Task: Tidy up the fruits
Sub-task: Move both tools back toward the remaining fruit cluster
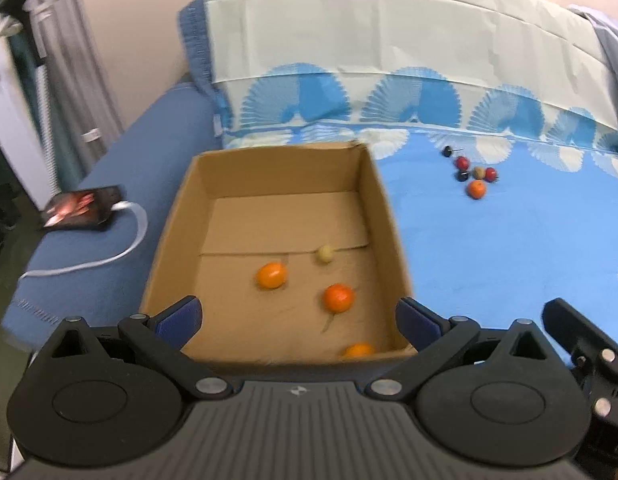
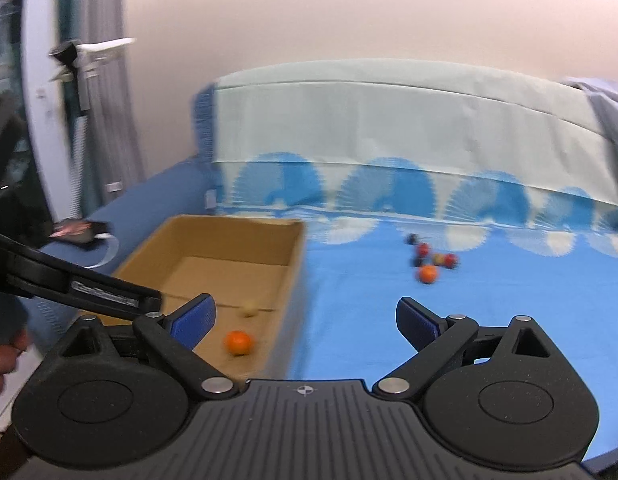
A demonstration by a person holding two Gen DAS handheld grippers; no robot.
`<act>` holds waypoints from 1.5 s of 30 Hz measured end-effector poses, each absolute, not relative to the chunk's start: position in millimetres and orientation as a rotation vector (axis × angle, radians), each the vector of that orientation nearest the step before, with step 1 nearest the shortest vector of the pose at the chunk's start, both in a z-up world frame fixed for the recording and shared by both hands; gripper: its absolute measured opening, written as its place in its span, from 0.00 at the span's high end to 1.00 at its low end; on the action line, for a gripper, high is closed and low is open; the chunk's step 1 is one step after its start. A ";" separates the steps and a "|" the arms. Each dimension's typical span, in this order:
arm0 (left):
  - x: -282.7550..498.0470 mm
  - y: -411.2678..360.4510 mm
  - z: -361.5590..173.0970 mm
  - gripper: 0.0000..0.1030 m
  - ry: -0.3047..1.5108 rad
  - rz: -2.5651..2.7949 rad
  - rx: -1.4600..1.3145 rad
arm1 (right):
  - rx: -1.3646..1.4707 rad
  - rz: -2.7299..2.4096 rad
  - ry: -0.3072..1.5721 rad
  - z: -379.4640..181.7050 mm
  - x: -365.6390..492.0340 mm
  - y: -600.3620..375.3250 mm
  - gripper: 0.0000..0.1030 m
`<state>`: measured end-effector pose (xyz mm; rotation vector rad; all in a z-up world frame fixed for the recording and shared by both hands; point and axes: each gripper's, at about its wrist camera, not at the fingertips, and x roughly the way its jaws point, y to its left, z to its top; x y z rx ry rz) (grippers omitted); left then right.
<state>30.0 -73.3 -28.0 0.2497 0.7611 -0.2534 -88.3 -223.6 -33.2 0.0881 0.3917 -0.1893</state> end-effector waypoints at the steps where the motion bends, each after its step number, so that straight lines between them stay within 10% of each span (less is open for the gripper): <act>1: 36.4 -84.8 -29.0 0.00 0.765 -0.268 0.247 | 0.091 -0.216 0.394 -35.0 -86.4 -235.9 0.05; 23: 259.2 -446.4 -210.9 0.00 0.874 -0.529 0.290 | 0.256 -0.629 0.538 -178.8 32.3 -527.1 0.05; 45: 343.7 -424.3 -234.4 0.01 0.974 -0.521 0.347 | -0.004 -0.278 0.549 -236.7 246.9 -550.7 0.01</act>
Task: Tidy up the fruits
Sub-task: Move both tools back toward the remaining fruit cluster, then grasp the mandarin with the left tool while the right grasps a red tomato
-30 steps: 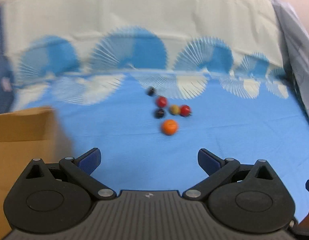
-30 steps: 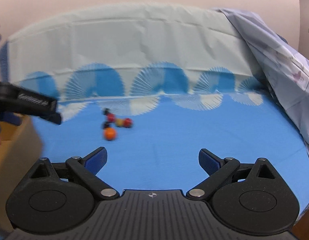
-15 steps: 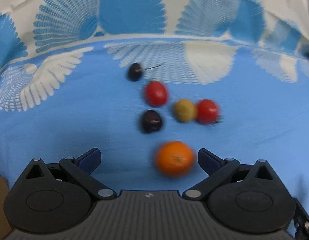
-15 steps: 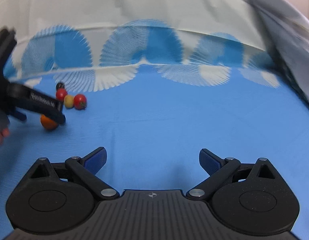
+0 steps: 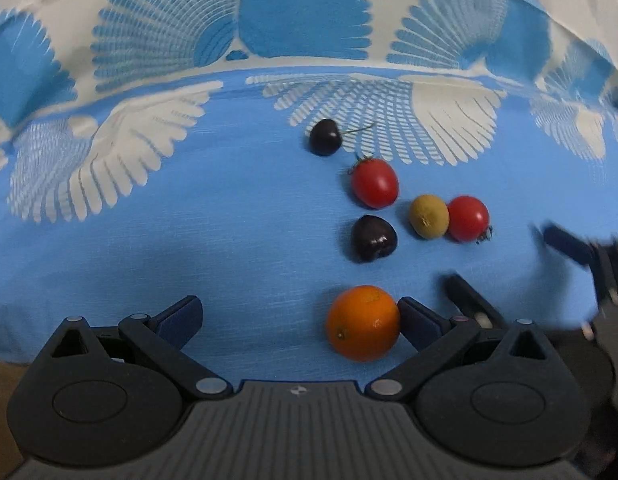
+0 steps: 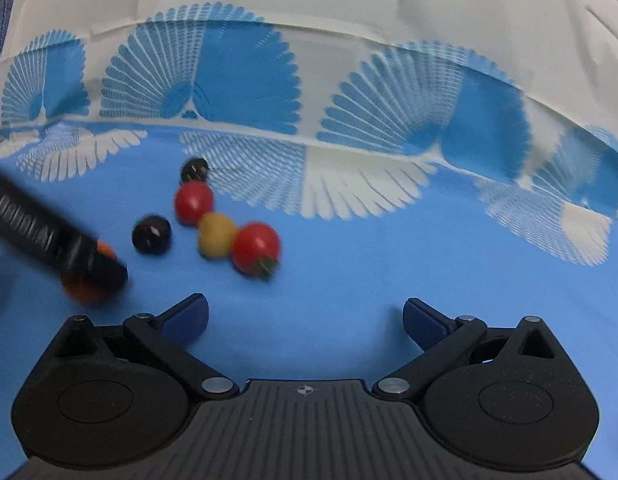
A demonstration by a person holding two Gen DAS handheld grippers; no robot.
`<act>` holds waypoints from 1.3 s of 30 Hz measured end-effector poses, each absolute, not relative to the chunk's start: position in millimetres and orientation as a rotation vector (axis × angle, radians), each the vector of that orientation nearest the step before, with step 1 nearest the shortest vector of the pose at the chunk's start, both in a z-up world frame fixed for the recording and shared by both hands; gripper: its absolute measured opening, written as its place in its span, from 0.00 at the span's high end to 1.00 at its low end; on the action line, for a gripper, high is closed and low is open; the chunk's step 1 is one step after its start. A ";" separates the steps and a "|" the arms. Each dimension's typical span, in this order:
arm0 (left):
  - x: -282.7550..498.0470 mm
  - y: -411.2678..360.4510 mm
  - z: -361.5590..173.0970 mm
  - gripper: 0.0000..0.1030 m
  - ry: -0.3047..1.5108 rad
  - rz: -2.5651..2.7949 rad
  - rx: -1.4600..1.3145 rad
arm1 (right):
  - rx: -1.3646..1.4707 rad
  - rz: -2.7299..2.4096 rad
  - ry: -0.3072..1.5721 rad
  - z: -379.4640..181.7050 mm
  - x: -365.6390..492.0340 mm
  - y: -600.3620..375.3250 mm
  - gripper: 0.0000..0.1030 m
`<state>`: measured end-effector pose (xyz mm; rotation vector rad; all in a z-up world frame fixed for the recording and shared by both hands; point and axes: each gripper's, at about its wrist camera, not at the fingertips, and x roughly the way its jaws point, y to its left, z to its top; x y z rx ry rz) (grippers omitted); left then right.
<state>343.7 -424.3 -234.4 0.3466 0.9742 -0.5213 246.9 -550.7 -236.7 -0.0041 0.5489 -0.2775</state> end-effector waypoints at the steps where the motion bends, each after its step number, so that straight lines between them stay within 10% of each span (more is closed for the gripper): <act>1: 341.9 -425.1 -234.2 0.03 0.956 -0.533 0.364 | 0.002 -0.270 0.546 -237.5 251.2 -550.8 0.01; 4: 344.7 -423.2 -230.3 0.33 0.980 -0.603 0.309 | -0.007 -0.240 0.541 -238.0 259.4 -551.4 0.02; 5: 346.6 -422.8 -228.6 0.57 1.008 -0.641 0.268 | 0.002 -0.205 0.531 -236.2 260.4 -552.2 0.16; 6: 346.1 -424.0 -226.8 0.61 1.026 -0.668 0.253 | 0.000 -0.173 0.519 -234.0 259.0 -551.4 0.28; 7: 342.5 -426.6 -224.6 0.61 1.014 -0.652 0.277 | -0.028 -0.159 0.514 -231.2 259.7 -548.9 0.66; 8: 337.4 -428.1 -223.0 0.61 0.992 -0.643 0.306 | -0.040 -0.163 0.525 -229.1 260.7 -547.7 0.72; 39: 84.7 -140.8 -42.6 0.61 0.859 -0.455 0.173 | 0.233 -0.095 0.378 -48.9 -52.4 -291.7 0.72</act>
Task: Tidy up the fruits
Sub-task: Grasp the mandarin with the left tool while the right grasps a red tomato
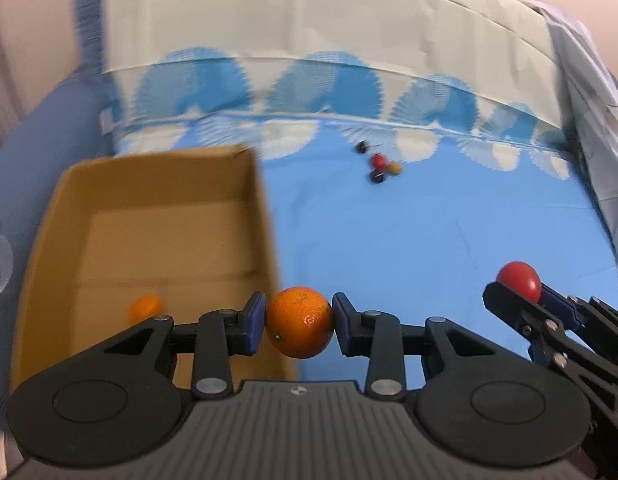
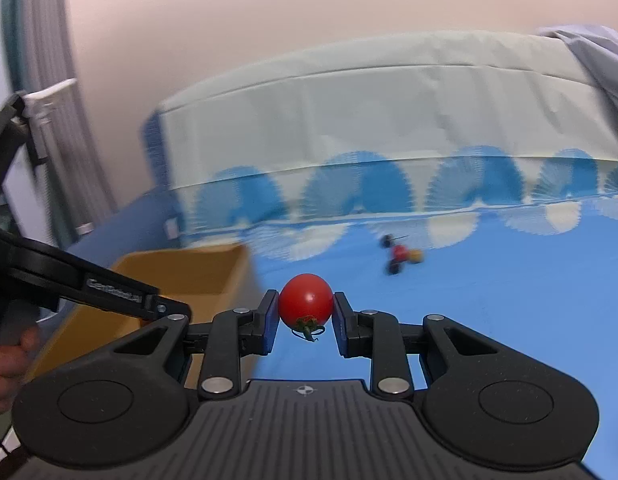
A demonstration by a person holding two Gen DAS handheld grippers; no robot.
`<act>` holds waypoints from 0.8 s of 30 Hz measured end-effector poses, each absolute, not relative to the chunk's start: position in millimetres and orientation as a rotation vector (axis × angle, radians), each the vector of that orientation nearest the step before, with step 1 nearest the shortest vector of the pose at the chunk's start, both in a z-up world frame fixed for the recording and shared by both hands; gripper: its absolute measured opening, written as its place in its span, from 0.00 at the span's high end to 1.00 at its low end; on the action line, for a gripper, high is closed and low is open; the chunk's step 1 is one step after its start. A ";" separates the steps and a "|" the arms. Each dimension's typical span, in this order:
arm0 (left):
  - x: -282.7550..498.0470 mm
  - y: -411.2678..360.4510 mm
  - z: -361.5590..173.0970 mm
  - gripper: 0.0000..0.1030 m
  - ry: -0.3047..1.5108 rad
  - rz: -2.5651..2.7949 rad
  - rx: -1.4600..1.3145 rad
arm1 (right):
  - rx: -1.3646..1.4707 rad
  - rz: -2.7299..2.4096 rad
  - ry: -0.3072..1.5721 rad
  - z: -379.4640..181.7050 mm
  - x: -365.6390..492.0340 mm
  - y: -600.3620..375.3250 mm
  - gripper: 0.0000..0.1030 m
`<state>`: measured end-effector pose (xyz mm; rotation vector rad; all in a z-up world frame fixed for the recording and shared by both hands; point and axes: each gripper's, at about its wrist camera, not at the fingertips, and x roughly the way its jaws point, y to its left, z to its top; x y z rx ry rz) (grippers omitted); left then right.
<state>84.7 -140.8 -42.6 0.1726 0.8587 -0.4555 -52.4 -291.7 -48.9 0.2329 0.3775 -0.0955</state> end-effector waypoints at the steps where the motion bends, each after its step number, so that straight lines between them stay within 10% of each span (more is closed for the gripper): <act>1: 75.0 -127.2 -40.8 0.61 0.859 -0.436 0.170 | 0.230 -0.078 0.386 -47.1 -58.7 -281.1 0.72; 24: -19.0 22.1 -0.2 0.61 0.786 -0.241 0.036 | 0.178 0.054 0.383 -22.7 -114.8 -163.2 0.71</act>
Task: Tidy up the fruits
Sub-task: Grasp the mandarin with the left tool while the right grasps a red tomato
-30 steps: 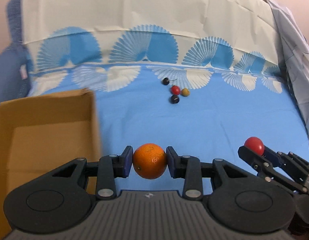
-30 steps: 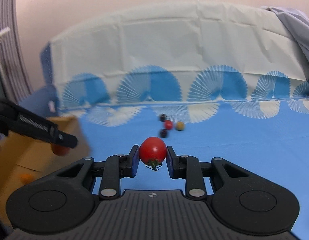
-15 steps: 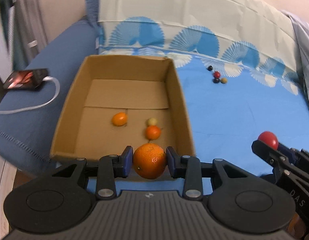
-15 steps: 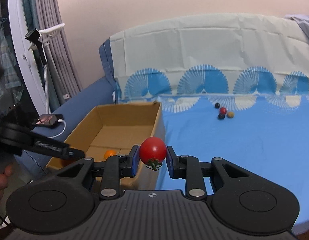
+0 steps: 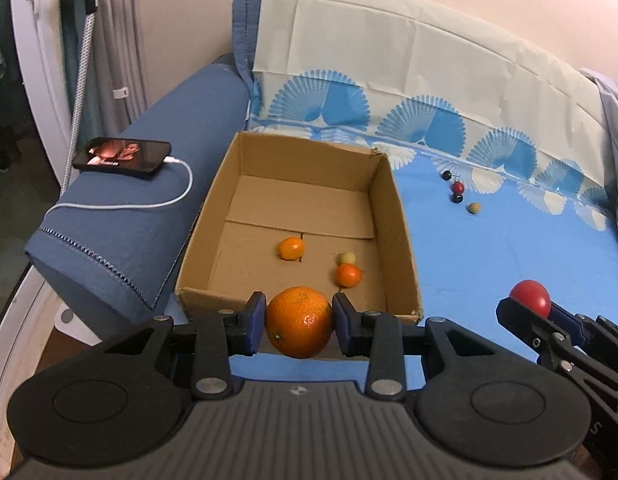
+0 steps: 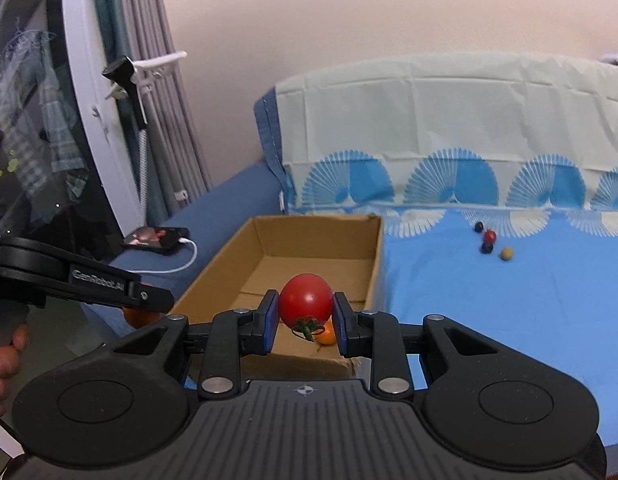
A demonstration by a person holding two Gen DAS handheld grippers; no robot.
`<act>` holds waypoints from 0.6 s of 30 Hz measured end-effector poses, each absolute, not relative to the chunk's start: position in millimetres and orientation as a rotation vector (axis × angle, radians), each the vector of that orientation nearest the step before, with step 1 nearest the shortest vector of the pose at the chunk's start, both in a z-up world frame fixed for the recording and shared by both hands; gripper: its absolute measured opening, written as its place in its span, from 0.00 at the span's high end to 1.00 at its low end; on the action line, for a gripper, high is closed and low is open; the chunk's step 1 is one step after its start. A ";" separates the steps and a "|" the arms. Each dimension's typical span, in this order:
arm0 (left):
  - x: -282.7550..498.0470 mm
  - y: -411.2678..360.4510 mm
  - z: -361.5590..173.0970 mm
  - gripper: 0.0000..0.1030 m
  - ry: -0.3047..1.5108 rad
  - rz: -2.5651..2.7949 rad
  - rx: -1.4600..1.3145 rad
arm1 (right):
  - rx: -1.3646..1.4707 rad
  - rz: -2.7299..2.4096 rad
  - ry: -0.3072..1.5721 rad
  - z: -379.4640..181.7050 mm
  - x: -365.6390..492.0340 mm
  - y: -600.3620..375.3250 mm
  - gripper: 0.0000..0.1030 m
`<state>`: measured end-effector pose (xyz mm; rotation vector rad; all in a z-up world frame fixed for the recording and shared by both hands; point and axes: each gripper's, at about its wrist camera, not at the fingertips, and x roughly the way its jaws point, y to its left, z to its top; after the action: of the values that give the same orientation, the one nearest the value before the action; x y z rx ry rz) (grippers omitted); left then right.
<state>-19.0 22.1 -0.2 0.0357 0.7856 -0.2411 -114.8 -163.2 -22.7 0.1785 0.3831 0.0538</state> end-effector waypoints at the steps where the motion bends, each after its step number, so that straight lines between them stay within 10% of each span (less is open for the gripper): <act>1: -19.5 24.1 -0.3 0.61 0.786 -0.240 0.027 | 0.174 0.059 0.390 -22.3 -113.0 -162.3 0.71; 18: 23.2 36.4 -23.1 0.61 0.849 -0.227 -0.042 | 0.118 0.020 0.508 -39.6 -73.1 -156.4 0.71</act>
<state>23.2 36.4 -23.1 -0.0425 0.8488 -0.2266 -73.1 -156.4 -39.6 0.1179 0.5083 0.0201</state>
